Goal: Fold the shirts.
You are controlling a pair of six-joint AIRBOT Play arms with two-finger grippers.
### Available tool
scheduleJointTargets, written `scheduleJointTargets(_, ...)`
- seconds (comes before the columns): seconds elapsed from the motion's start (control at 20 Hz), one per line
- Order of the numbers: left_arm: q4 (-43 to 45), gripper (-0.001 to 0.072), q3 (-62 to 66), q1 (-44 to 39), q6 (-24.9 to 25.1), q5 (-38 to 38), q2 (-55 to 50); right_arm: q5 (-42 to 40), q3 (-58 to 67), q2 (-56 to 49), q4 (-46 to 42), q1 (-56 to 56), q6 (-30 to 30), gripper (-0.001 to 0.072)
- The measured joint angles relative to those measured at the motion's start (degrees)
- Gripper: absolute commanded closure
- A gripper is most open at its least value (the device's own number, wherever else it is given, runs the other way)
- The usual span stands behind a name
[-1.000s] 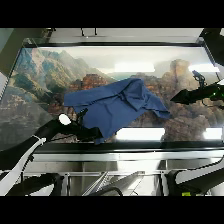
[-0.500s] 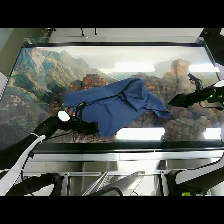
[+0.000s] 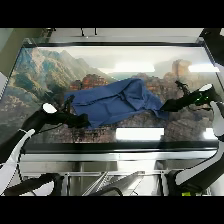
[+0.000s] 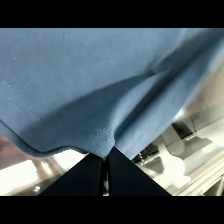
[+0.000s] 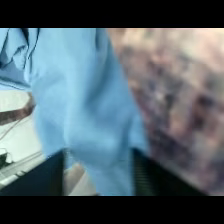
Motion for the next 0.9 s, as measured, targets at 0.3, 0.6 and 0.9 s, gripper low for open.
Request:
scheduleJointTargets(0.3, 0.17, 0.0692, 3.65, 5.97, 1.51, -4.48, 0.0, 0.11, -0.13, -0.61, 0.15, 1.18, -0.83, 0.0346)
scheduleJointTargets(0.6, 0.17, 0.0692, 6.12, 10.34, 3.08, -9.4, 0.0, 1.14, -0.2, 1.01, 2.05, 1.38, -1.64, 0.0345)
scheduleJointTargets(0.9, 0.15, 0.0692, 6.54, 11.98, 4.7, -10.71, 0.0, 3.72, -0.07, 4.87, 7.26, 1.36, -2.29, 0.0165)
